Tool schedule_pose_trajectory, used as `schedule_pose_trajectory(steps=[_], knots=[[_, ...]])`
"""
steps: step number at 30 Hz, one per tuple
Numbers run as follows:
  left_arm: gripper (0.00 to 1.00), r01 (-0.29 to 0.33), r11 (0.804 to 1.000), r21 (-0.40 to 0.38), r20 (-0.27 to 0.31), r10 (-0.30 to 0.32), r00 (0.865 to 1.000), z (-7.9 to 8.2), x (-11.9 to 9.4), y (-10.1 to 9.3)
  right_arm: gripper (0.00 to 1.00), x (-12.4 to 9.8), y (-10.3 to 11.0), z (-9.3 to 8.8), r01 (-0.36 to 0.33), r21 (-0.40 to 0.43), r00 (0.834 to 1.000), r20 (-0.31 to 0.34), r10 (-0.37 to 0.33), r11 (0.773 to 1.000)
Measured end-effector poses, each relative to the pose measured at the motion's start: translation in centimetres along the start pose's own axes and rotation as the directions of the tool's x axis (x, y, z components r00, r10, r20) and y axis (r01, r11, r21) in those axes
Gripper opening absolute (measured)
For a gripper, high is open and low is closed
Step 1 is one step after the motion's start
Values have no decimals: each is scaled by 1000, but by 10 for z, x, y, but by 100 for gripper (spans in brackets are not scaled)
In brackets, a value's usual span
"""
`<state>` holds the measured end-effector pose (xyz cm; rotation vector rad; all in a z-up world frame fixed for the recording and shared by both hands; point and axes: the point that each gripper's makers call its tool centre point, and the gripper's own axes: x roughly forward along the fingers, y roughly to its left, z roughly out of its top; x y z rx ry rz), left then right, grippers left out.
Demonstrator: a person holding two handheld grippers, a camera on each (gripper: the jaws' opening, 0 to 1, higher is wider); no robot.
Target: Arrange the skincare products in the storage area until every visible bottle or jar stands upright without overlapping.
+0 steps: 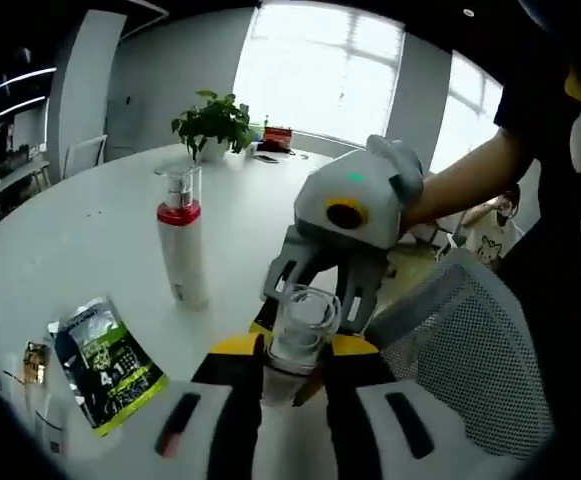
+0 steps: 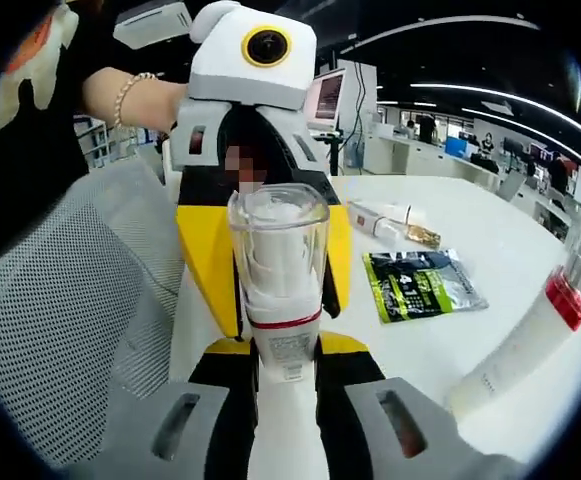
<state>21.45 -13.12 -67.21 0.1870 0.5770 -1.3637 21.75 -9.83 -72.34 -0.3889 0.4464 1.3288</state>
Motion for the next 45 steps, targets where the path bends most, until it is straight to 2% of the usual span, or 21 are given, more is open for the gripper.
schedule_pose_trajectory(steps=[11,14,26,37,45], knots=[[18,-6,1000,5,-20,6,1000,-13,11,5,21,0,-2,-15,-16,-27,998,-59,14,999],[18,-8,1000,0,-23,8,1000,-12,12,4,21,0,-3,-20,-20,-29,997,-72,18,999],[18,-25,1000,-12,-5,25,1000,-10,16,9,21,0,-5,-21,-21,-15,998,-55,20,1000],[26,-27,999,-30,9,28,1000,-6,24,7,21,-3,-8,-23,-27,-15,999,-48,26,1000],[34,-67,995,-76,18,69,997,-9,16,14,21,-20,-22,-33,-24,-22,998,-67,23,999]])
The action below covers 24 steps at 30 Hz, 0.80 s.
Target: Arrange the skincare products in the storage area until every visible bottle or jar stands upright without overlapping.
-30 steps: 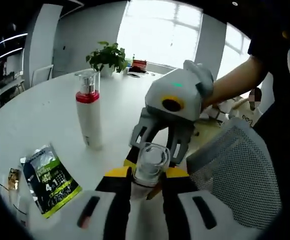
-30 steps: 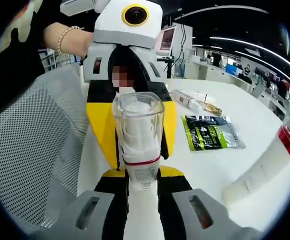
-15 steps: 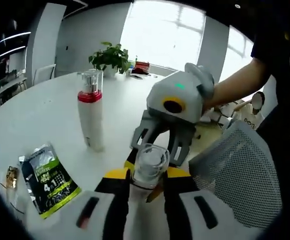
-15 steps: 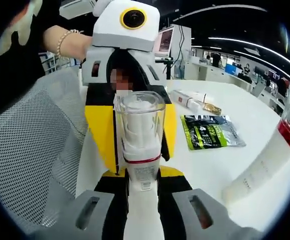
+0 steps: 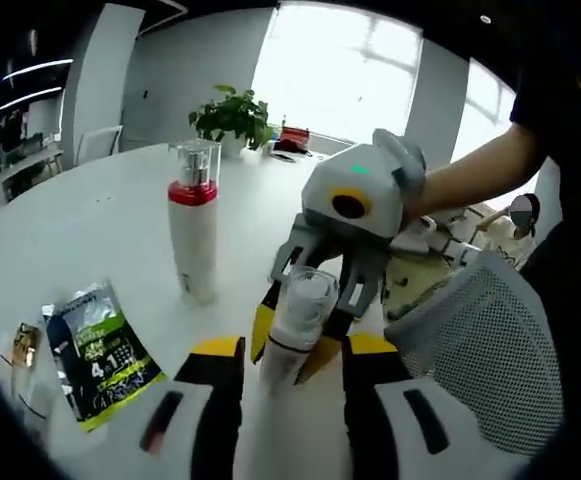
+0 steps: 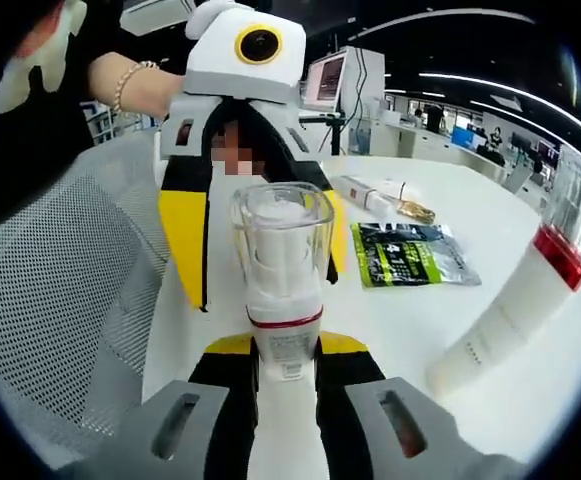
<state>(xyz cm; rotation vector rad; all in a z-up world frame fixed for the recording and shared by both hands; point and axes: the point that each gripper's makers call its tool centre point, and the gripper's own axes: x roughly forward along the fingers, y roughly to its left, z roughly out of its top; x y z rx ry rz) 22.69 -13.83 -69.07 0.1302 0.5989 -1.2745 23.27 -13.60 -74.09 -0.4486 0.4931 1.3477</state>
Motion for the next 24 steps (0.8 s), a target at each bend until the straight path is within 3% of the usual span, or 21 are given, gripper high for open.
schedule_pose_trajectory(steps=[10,24], knots=[[45,-62,996,-62,-3,61,998,-15,-14,13,21,-17,-20,-14,3,-4,1000,-24,-4,1000],[46,-165,972,-166,6,168,986,-35,-47,32,21,-29,-51,-21,15,-14,999,-40,-15,1000]])
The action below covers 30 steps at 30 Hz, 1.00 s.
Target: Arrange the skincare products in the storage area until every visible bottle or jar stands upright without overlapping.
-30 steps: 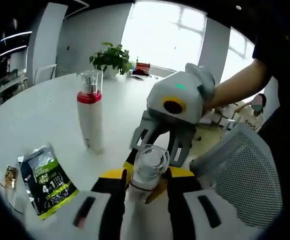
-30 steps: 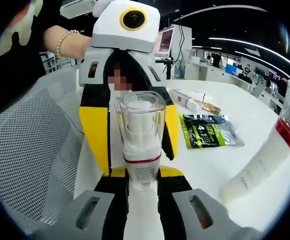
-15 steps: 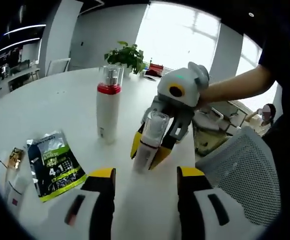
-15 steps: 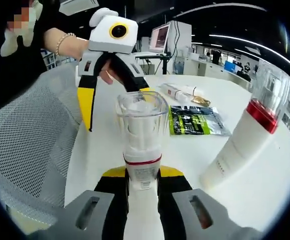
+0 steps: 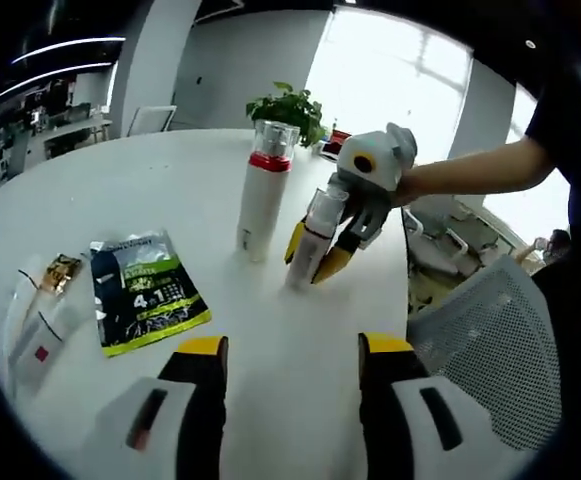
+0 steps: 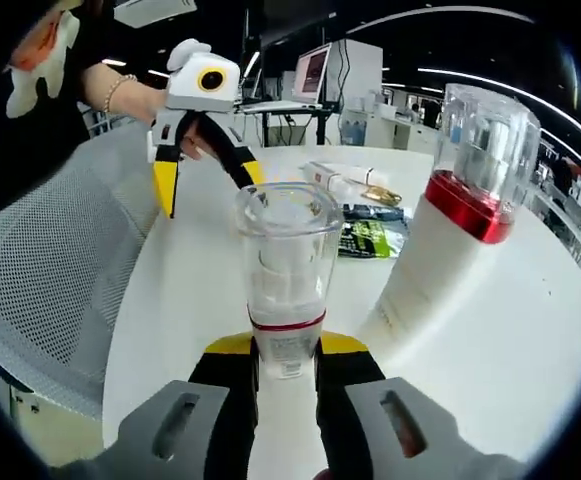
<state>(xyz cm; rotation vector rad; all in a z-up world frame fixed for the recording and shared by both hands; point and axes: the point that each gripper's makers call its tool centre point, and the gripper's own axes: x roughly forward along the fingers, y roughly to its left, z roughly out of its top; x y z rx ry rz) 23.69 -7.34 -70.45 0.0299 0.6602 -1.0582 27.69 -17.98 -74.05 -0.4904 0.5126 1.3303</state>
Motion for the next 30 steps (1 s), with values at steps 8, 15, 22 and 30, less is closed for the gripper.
schedule_pose_trajectory(steps=[8,15,22,30], knots=[[46,-37,999,-32,-17,37,999,-12,-9,-3,21,0,-10,-1,-20,-9,1000,-11,19,1000],[46,-42,998,-55,-16,41,999,-13,-8,-4,21,0,-15,-2,-31,-4,999,-15,31,1000],[46,-46,997,-60,-8,45,999,-10,-7,-3,21,0,-15,-6,-39,-16,999,-33,39,999],[45,-46,997,-63,-8,45,999,-10,-7,-2,22,-1,-15,-10,-29,-10,998,-54,29,1000]])
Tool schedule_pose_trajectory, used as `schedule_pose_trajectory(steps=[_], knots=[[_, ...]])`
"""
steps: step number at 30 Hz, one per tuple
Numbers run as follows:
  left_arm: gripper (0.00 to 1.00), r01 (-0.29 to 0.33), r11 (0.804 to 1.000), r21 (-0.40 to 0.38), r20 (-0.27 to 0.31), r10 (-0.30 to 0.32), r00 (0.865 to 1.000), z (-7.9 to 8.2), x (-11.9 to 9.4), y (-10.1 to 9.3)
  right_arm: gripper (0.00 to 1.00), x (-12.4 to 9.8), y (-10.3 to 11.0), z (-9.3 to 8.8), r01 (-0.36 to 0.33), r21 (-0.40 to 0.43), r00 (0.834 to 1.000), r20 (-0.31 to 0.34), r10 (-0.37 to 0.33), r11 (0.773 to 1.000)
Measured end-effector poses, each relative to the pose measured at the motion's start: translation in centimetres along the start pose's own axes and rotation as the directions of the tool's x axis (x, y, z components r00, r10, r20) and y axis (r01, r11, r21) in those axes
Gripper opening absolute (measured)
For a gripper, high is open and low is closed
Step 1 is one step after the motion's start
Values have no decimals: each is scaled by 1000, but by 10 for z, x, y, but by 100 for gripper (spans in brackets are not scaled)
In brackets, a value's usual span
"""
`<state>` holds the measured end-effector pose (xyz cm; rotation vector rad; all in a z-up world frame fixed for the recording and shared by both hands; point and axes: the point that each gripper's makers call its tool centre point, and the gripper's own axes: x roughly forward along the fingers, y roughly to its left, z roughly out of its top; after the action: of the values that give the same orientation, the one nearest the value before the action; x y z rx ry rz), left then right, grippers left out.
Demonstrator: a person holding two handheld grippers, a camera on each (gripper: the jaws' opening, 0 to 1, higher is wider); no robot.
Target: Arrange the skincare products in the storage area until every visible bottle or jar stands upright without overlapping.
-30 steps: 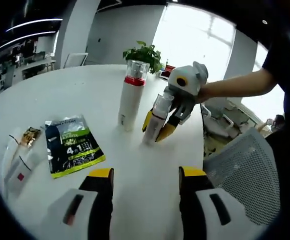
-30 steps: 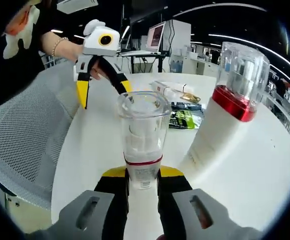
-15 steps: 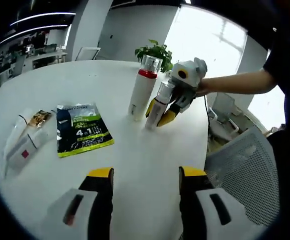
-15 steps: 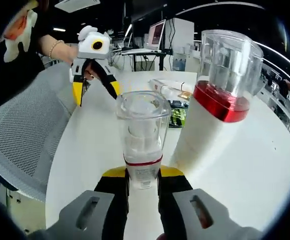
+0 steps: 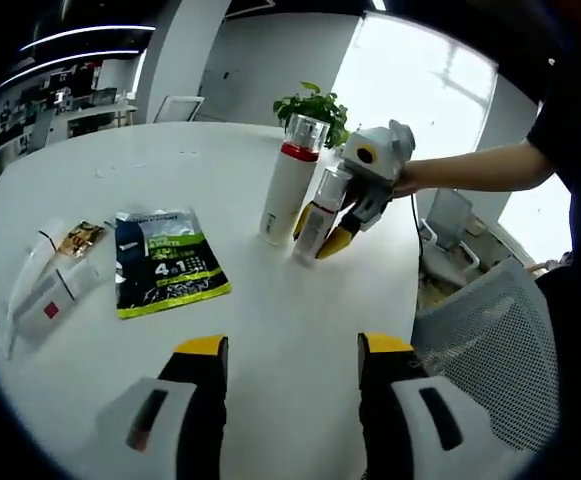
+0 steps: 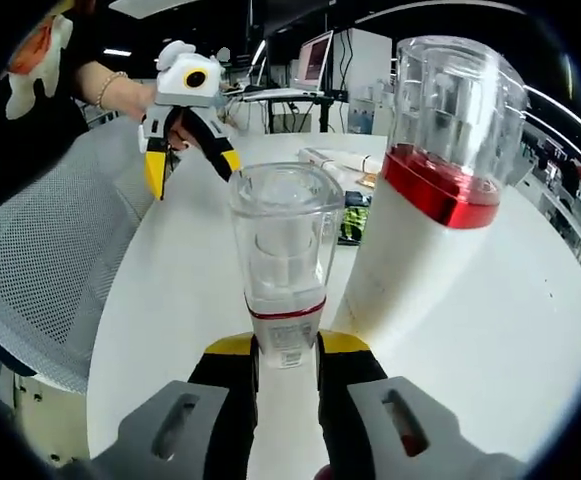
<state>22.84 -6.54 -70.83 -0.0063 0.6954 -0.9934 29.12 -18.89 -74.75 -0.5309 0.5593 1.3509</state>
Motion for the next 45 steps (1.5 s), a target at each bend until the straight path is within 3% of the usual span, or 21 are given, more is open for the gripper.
schedule_pose_trajectory(steps=[16,20,25,29,40,45], knots=[[50,5,1000,-19,-20,-5,1000,2,-10,-2,35,-10,7,-4,41,128,999,-7,-41,991],[52,6,1000,-24,-12,-6,1000,3,-13,-2,42,-12,11,-8,66,157,998,-16,-64,985],[73,48,997,-68,4,-48,999,6,-17,-12,50,-17,19,-9,97,172,995,-20,-94,980],[79,55,996,-73,5,-55,998,6,-21,-19,56,-21,26,-8,136,192,991,-20,-135,972],[86,2,997,-82,-4,-3,1000,-5,-39,-20,74,-29,42,-8,219,247,975,-19,-221,944],[88,-40,995,-92,-1,40,999,-8,-49,-18,83,-36,49,1,254,264,965,0,-263,931]])
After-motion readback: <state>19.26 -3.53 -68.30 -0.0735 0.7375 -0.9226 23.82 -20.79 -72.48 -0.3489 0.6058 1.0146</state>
